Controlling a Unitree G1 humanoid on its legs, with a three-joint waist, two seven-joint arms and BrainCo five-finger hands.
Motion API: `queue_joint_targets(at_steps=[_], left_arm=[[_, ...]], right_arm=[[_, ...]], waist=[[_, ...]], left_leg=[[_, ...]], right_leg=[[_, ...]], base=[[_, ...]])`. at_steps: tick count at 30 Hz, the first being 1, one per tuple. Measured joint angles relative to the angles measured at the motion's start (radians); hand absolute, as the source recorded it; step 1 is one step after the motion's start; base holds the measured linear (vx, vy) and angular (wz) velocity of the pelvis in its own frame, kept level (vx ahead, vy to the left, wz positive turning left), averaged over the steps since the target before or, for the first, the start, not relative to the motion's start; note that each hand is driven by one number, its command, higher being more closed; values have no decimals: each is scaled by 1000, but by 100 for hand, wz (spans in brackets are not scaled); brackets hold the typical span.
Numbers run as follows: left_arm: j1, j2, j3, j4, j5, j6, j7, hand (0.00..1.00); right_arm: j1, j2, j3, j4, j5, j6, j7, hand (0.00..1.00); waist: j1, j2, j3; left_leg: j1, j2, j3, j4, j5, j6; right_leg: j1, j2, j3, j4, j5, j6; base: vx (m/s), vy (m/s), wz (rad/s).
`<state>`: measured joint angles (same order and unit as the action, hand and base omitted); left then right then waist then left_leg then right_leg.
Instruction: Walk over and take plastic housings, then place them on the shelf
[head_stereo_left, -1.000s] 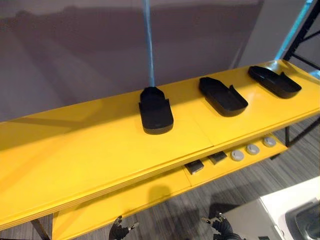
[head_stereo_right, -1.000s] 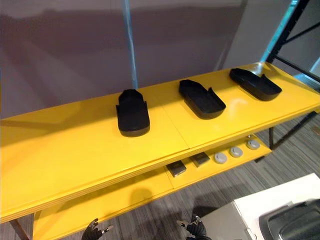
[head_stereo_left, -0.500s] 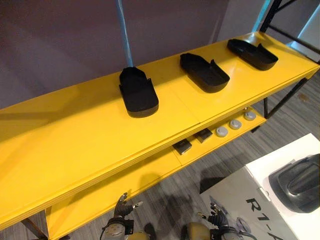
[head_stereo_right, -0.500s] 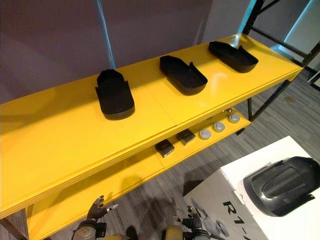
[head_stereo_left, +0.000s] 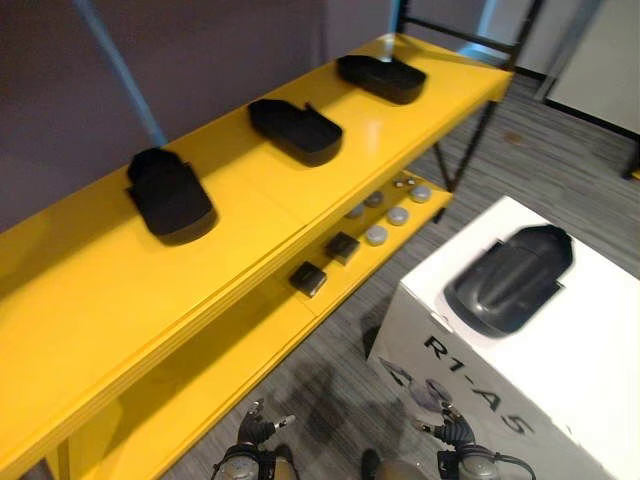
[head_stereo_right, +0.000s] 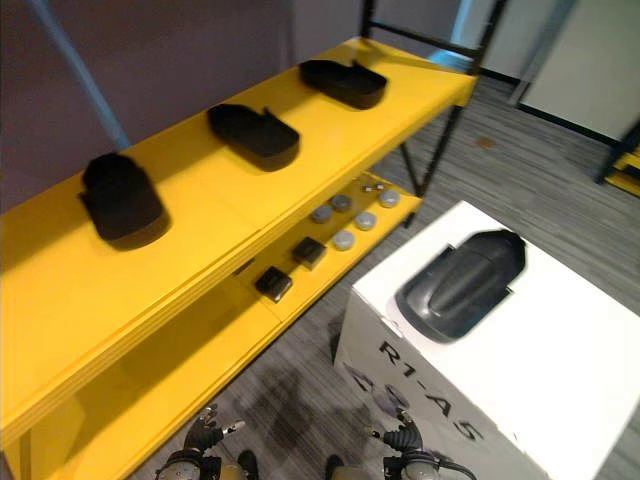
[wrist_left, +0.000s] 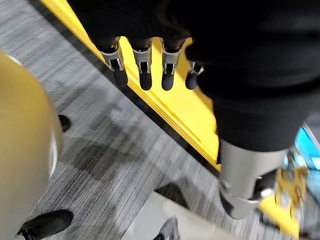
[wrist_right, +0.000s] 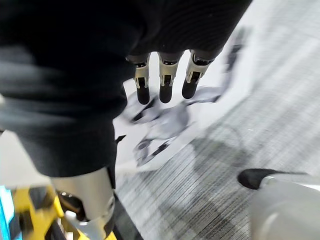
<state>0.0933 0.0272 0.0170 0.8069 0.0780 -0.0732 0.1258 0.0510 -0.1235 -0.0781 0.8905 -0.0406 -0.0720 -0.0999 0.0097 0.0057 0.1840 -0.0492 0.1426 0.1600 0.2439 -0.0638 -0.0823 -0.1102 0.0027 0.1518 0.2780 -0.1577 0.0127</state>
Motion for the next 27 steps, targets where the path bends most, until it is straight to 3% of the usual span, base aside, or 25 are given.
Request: queue_joint_targets(at_steps=[2, 3, 6, 7, 9, 10, 11, 13, 14, 15, 16, 17, 19, 21, 23, 24, 26, 27], left_arm=[[0, -6, 0, 1, -3, 0, 0, 0], [-2, -11, 0, 5, -12, -2, -1, 0], [-12, -9, 17, 32, -17, 0, 0, 0], [-8, -3, 19, 45, -17, 1, 0, 0], [-3, 10, 20, 49, -18, 3, 1, 0], [-8, 16, 36, 49, -18, 2, 0, 0], [-13, 19, 42, 53, -17, 3, 2, 0], [-17, 27, 46, 57, -17, 0, 1, 0], [-15, 18, 44, 60, -17, -8, 0, 0], [-17, 16, 43, 62, -18, -12, -1, 0], [-15, 18, 40, 84, -18, -9, 0, 0], [-13, 28, 36, 87, -18, -2, -1, 0], [-20, 35, 35, 89, -18, -1, -1, 0], [-20, 41, 36, 107, -17, -1, 0, 0], [-20, 42, 35, 118, -17, 4, -1, 0], [-22, 31, 36, 112, -20, 6, -1, 0], [-19, 26, 35, 100, -21, 5, 0, 0], [-18, 26, 35, 99, -22, 6, 1, 0]], right_arm=[[7, 0, -1, 0, 1, 0, 0, 0], [2, -2, -3, 1, 1, 1, 0, 0], [1, 8, 1, -3, 11, 6, 0, 0], [2, 13, 1, -3, 14, 9, 0, 0], [4, 15, 3, -3, 15, 9, 0, 0], [2, 19, 5, -2, 15, 9, 0, 0], [-8, 21, 13, -3, 14, 8, 0, 0], [-11, 23, 31, -1, 13, 8, 2, 0], [-24, 17, 31, 20, 13, 9, 2, 0], [-26, 12, 28, 34, 13, 10, 3, 0], [-29, 17, 40, 41, 10, 10, 5, 0], [-26, 25, 42, 30, 11, 9, 6, 0], [-22, 25, 41, 27, 11, 9, 6, 0], [-14, 27, 40, 27, 15, 9, 6, 0], [-7, 28, 32, 26, 18, 7, 4, 0], [2, 19, 22, 26, 21, 6, 3, 0], [4, 10, 19, 27, 23, 6, 1, 0], [1, 8, 9, 27, 23, 6, -1, 0]], waist=[[-15, 15, -2], [-24, 36, -4], [-18, 33, 3], [-19, 32, 6], [-28, 40, 2], [-28, 45, -4], [-18, 47, -5], [-14, 38, 1], [-16, 33, 8], [-16, 47, 10], [-8, 33, 11], [-14, 25, 8], [-29, 28, 9], [-20, 28, 11], [-21, 18, 15], [-21, 14, 18], [-19, 18, 20], [-20, 20, 21]], left_leg=[[21, 1, 4, -11, -43, -3], [39, 7, 16, -38, -105, -20], [61, -14, 81, -36, -146, -12], [81, -25, 106, -30, -167, -5], [112, -24, 163, -27, -187, -15], [113, -13, 197, -13, -181, -7], [107, -4, 198, 16, -178, -2], [58, -6, 176, 141, -209, 16], [80, -45, 137, -25, -209, 40], [107, -41, 153, -91, -123, 40], [140, -53, 210, -97, -110, 33], [142, -61, 226, -88, -112, 34], [142, -51, 219, -78, -126, 24], [138, -6, 218, -17, -167, 3], [105, 23, 199, 99, -179, -11], [48, 51, 170, 246, -177, -11], [6, 56, 129, 319, -186, -14], [0, 37, 92, 278, -197, -15]], right_leg=[[-18, 9, 41, 9, 1, 3], [-38, 24, 68, 14, 9, 17], [-67, 3, 100, 14, 17, 27], [-71, -2, 122, 18, 36, 47], [-81, 14, 141, 28, 53, 60], [-106, 24, 99, 35, 70, 51], [-124, 24, -5, 45, 93, 18], [-122, -17, -160, 46, 118, -18], [-120, -42, -259, 42, 118, -23], [-116, -48, -327, 43, 112, -28], [-115, -94, -467, 60, 89, -42], [-115, -119, -519, 73, 74, -50], [-108, -107, -526, 57, 72, -53], [-78, -71, -531, 32, 50, -56], [-46, -65, -545, 22, 35, -63], [-17, -62, -553, 5, 33, -65], [11, -59, -550, -13, 32, -67], [22, -61, -544, -22, 35, -64]], base=[[-106, 183, -103], [-110, 236, -99], [-40, 205, -116], [42, 228, -114], [100, 137, -108], [159, 48, -126], [172, 13, -130], [107, -38, -112], [-4, -54, -95], [-52, -45, -102], [-21, -33, -82], [7, -13, -57], [42, -14, -1], [73, -78, -4], [72, -133, 15], [36, -112, 22], [83, -62, 5], [105, -16, -7]])
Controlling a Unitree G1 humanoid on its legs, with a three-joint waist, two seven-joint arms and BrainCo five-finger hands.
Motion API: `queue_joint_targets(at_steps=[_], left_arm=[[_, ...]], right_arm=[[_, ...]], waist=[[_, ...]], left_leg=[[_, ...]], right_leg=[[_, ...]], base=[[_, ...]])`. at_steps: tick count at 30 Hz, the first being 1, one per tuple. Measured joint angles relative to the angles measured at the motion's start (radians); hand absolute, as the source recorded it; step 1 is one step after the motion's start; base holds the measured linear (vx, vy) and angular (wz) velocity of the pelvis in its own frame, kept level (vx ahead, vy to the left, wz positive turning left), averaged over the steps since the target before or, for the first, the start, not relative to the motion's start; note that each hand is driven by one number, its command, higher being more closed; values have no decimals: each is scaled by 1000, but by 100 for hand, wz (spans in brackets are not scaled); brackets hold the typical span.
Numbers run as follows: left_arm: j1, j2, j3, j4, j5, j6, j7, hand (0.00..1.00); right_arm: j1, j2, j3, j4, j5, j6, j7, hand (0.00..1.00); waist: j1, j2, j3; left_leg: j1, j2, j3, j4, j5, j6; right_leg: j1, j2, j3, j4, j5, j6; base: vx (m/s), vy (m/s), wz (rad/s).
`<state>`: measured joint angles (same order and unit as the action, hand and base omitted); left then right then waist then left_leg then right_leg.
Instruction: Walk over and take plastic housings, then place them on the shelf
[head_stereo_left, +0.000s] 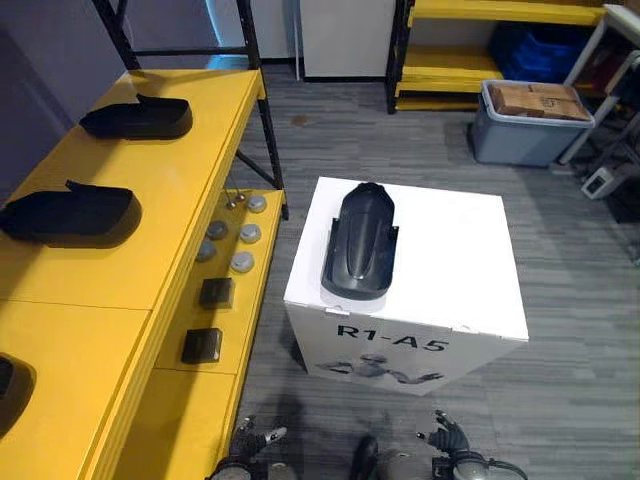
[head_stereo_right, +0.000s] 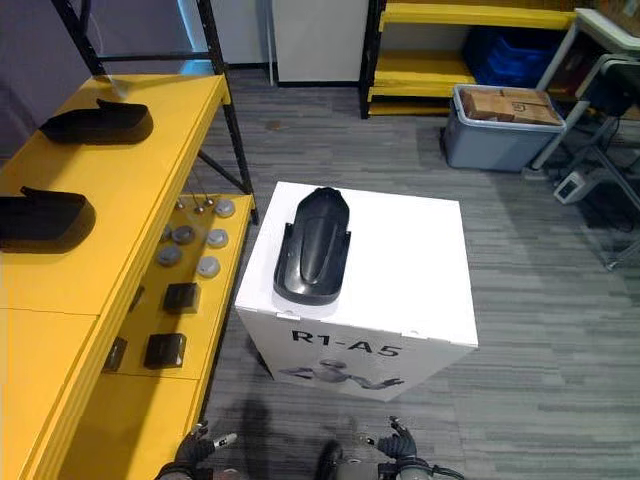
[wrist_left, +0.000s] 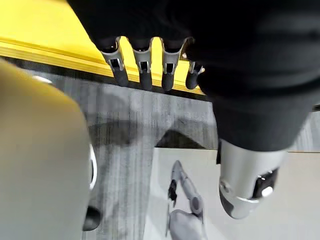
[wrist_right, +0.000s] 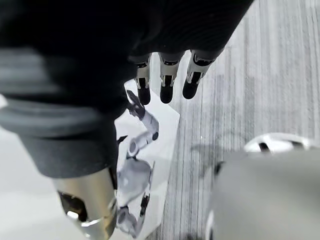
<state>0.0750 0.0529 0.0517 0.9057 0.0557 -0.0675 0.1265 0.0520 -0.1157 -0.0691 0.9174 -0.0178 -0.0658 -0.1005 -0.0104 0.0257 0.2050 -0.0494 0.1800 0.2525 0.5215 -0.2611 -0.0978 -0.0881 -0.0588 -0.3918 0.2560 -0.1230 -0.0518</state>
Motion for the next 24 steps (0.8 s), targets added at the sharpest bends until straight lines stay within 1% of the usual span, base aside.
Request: queue_joint_targets(at_steps=[1, 2, 3, 4, 5, 8, 11, 13, 14, 16, 18, 20, 21, 22, 24], left_arm=[[0, 0, 0, 0, 0, 0, 0, 0], [0, -1, -2, -1, 0, 0, 0, 0], [0, -3, -5, -1, 0, 0, 0, 0], [1, -3, -6, -1, 0, 0, 0, 0], [0, -3, -6, 1, 0, 0, 1, 0], [-6, -3, -36, 5, 6, -1, -1, 0], [1, -1, -40, 11, 8, 0, -2, 0], [1, 3, -39, 22, 8, 1, -2, 0], [4, 8, -39, 27, 8, 1, -2, 0], [5, 13, -38, 27, 8, 1, -2, 0], [14, 20, -38, 27, 8, 1, -2, 0], [24, 28, -35, 27, 7, 1, -2, 0], [31, 31, -19, 26, 7, 1, -2, 0], [33, 31, -15, 26, 7, 1, -2, 0], [58, 37, 13, 16, 8, 0, -3, 0]], right_arm=[[0, 0, -10, 0, 0, 0, 0, 0], [0, 1, -21, 1, 0, 0, -3, 0], [3, 1, -30, 7, 0, 0, -4, 0], [2, -3, -30, 8, 0, 0, -5, 0], [4, 0, -29, 10, 1, 0, -4, 0], [22, 14, -59, 9, 17, -1, -5, 0], [31, 16, -72, 12, 23, -1, -5, 0], [34, 19, -79, 13, 32, -1, -5, 0], [40, 25, -99, 13, 44, -1, -8, 0], [40, 31, -131, 4, 53, -1, -15, 0], [43, 30, -175, -30, 72, -1, -22, 0], [59, 25, -241, -115, 88, -1, -39, 0], [73, 14, -292, -191, 92, -1, -51, 0], [74, 11, -301, -206, 91, -1, -54, 0], [102, -19, -392, -364, 89, -1, -78, 0]], waist=[[0, -2, 2], [0, -6, 4], [1, 4, -2], [3, 6, -3], [4, 4, -4], [-9, 5, -16], [-8, 4, -24], [-8, 4, -28], [-9, 5, -43], [-7, 4, -44], [-9, 4, -52], [-8, 4, -58], [-12, 2, -62], [-13, 2, -63], [-25, 2, -70]], left_leg=[[0, -11, -19, -37, -5, -7], [3, -34, -55, -132, -4, -7], [9, -50, -84, -234, 27, 7], [14, -54, -88, -255, 87, 12], [38, -61, -71, -277, 104, 29], [79, -82, -58, -325, 107, 35], [123, -96, -43, -355, 107, 35], [143, -102, -35, -366, 107, 35], [155, -106, -32, -383, 109, 37], [174, -110, -23, -396, 109, 38], [180, -112, -8, -401, 111, 41], [190, -117, -6, -414, 114, 45], [190, -120, -6, -415, 116, 47], [190, -121, -6, -415, 116, 48], [199, -126, -7, -427, 120, 54]], right_leg=[[6, -2, 3, -3, 1, 1], [13, -8, 12, -4, 3, 0], [14, -9, 23, -1, 4, 4], [14, -7, 33, 3, 3, 7], [21, -7, 54, 1, 3, 18], [61, -12, 61, -60, 28, 43], [102, -13, 81, -105, 40, 58], [124, -14, 84, -126, 45, 63], [135, -13, 89, -145, 49, 66], [152, -10, 106, -166, 58, 71], [159, -8, 116, -187, 72, 69], [160, -7, 136, -204, 82, 72], [163, -7, 139, -216, 91, 73], [163, -8, 140, -217, 91, 74], [173, -9, 146, -233, 99, 74]], base=[[77, 16, -13], [52, 39, -21], [56, 51, -30], [91, 89, -43], [108, 89, -36], [183, 134, -13], [165, 110, -15], [107, 65, -12], [133, 69, -9], [81, 36, -18], [38, 28, -25], [17, 24, -23], [-11, 13, -13], [-27, 11, -7], [-39, 13, -3]])
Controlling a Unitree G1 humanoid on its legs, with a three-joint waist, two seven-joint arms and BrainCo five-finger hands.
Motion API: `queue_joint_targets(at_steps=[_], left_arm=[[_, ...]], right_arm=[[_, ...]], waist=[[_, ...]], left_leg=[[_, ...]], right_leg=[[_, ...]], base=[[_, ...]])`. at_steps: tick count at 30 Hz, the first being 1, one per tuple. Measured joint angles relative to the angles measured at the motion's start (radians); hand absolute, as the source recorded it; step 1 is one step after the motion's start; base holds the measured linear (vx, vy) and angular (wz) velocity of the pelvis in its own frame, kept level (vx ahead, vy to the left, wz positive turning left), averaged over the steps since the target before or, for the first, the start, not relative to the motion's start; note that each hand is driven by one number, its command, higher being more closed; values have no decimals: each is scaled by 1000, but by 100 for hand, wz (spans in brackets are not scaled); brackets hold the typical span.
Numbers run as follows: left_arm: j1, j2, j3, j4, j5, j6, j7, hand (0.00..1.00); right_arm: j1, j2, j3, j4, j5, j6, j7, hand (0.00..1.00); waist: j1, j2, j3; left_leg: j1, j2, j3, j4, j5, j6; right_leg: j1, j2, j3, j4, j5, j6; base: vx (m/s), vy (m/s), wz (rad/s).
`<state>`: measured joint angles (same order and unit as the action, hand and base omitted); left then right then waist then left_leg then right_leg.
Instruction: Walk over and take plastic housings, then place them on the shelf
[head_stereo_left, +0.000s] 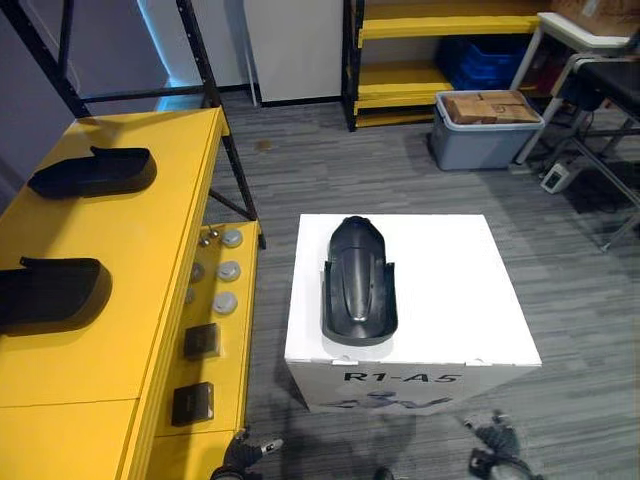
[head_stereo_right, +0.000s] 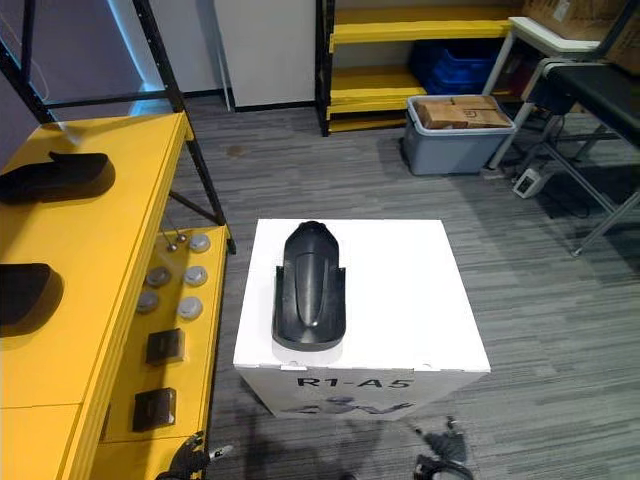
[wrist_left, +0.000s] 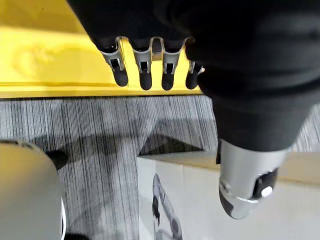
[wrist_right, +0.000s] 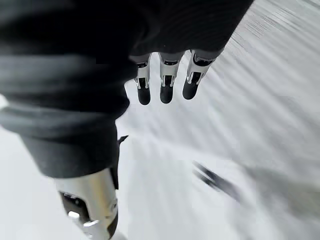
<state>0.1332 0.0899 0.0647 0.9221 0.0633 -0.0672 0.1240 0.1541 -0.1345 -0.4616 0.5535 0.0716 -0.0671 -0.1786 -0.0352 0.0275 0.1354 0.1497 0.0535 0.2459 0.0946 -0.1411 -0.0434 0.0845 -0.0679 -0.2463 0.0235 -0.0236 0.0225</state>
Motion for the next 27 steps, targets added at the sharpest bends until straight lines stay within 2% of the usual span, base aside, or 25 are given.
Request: queue_joint_targets(at_steps=[3, 7, 13, 15, 19, 21, 23, 24, 27], left_arm=[[38, 3, 29, -13, 0, -1, -2, 0], [73, 6, 29, -33, 1, -4, -5, 0], [92, 6, 27, -39, 1, -14, -21, 0], [101, 7, 26, -41, 0, -23, -25, 0], [102, 20, 4, -43, 1, -35, -37, 0], [101, 33, -25, -57, 1, -37, -45, 0], [99, 35, -34, -59, 1, -38, -44, 0], [100, 36, -39, -59, 1, -38, -43, 0], [100, 37, -44, -58, 0, -37, -42, 0]], right_arm=[[5, -55, -92, -181, -9, 0, -27, 0], [-2, -110, -163, -339, -47, -1, -55, 0], [-56, -190, -148, -546, -90, -6, -61, 0], [-95, -232, -103, -585, -95, -18, -61, 0], [-239, -328, 110, -605, -95, -72, -45, 0], [-316, -332, 226, -566, -95, -82, -21, 0], [-350, -331, 272, -528, -96, -82, -14, 0], [-395, -323, 333, -462, -101, -79, 0, 0], [-453, -275, 393, -382, -130, -63, 5, 0]], waist=[[-2, -1, -11], [-10, -7, -24], [-12, -8, -38], [-13, -9, -39], [-2, -14, -45], [12, -17, -47], [26, -14, -49], [40, -14, -49], [56, -14, -48]], left_leg=[[10, -2, 1, -19, 2, 3], [6, 0, -3, -44, 5, 8], [-16, -3, -10, -73, 21, 25], [-16, -4, -18, -76, 25, 24], [-28, -5, -38, -88, 39, 25], [-41, -10, -62, -92, 46, 27], [-46, -11, -71, -92, 47, 28], [-47, -13, -88, -92, 48, 28], [-46, -15, -102, -92, 48, 28]], right_leg=[[2, 6, 18, -20, 15, 5], [1, 16, 19, -53, 41, 7], [-20, 22, 20, -85, 77, 3], [-19, 22, 17, -85, 78, 2], [-31, 22, 0, -88, 81, -1], [-30, 22, -25, -99, 82, -2], [-27, 22, -35, -105, 83, -3], [-20, 23, -46, -108, 83, -3], [-15, 20, -51, -108, 83, -3]], base=[[-69, 8, -13], [-101, -16, -2], [-128, -37, -3], [-63, -41, 6], [-23, -47, 15], [34, -62, 31], [38, -28, 23], [55, -28, 22], [50, -8, 15]])
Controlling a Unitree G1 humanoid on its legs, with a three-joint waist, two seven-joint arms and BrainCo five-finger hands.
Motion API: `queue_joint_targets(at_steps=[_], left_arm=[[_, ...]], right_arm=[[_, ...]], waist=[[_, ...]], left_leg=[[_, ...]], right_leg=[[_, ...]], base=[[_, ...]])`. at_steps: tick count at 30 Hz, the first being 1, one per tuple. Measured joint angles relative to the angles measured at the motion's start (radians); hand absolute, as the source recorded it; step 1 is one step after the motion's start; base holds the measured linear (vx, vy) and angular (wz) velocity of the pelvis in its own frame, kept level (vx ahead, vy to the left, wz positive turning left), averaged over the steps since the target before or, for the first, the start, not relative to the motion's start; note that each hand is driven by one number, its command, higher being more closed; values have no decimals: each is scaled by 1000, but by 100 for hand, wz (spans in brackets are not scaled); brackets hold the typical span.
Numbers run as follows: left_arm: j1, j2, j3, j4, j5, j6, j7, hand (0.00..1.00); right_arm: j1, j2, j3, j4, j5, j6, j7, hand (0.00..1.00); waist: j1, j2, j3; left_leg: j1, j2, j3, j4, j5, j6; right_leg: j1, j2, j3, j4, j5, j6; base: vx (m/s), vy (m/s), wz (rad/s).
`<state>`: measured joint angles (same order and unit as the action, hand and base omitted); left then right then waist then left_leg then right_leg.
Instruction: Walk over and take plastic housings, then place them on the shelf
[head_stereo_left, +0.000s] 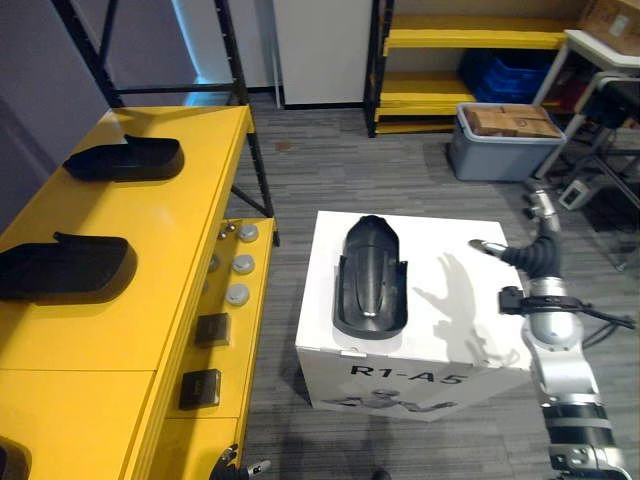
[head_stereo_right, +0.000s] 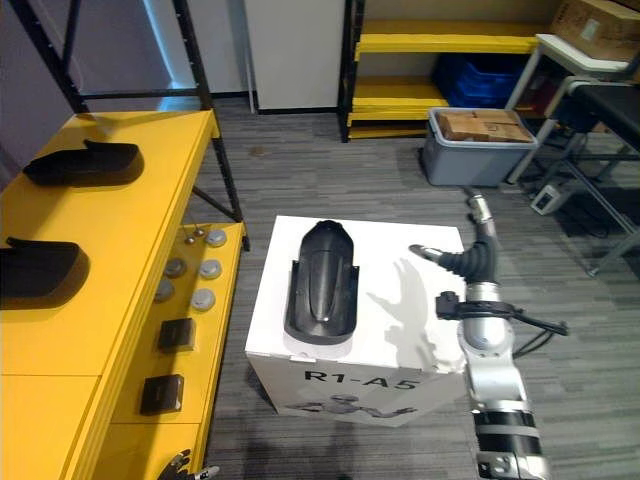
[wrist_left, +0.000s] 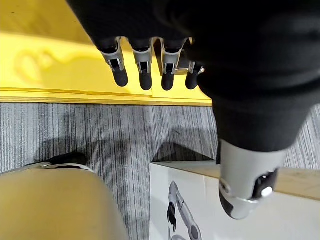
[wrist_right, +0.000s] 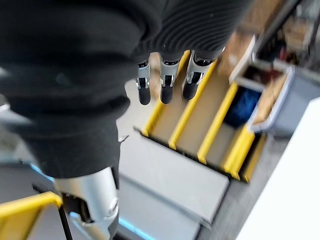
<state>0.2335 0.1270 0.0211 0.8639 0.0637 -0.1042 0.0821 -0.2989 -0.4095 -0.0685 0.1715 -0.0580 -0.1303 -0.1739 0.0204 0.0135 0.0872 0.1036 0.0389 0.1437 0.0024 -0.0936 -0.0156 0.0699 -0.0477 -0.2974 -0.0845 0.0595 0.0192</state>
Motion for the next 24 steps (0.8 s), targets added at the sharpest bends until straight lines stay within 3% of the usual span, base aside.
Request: queue_joint_targets(at_steps=[8, 13, 19, 20, 24], left_arm=[[-1, 5, 5, 0, 0, 2, 23, 0], [0, 4, 13, -1, -1, 8, 32, 0], [-1, 4, 13, -1, 0, 10, 44, 0], [-1, 4, 13, -2, 0, 10, 48, 0], [-1, 3, 11, -7, 0, 11, 67, 0]], right_arm=[[-25, 173, 42, 145, -123, 81, -3, 0], [-25, 241, 41, 178, -190, 119, -11, 0], [-25, 305, 27, 201, -332, 163, -70, 0], [-25, 329, -5, 201, -412, 199, -113, 0], [-25, 341, -53, 238, -443, 237, -163, 0]], waist=[[20, -24, 24], [28, -24, 60], [30, -25, 79], [30, -25, 80], [34, -25, 84]], left_leg=[[-13, -18, -29, 6, 7, 11], [-19, -28, -38, 5, 17, 21], [-22, -31, -44, -13, 38, 21], [-26, -35, -52, -28, 49, 18], [-27, -36, -59, -34, 53, 19]], right_leg=[[2, -21, -21, 0, 2, 3], [-1, -32, -24, 0, 10, 15], [-10, -34, -27, 0, 17, 17], [-18, -33, -34, 0, 18, 17], [-18, -33, -41, -1, 18, 17]], base=[[-7, 5, 10], [-69, 1, 6], [-68, -18, 3], [-56, -47, 14], [-2, -17, 6]])
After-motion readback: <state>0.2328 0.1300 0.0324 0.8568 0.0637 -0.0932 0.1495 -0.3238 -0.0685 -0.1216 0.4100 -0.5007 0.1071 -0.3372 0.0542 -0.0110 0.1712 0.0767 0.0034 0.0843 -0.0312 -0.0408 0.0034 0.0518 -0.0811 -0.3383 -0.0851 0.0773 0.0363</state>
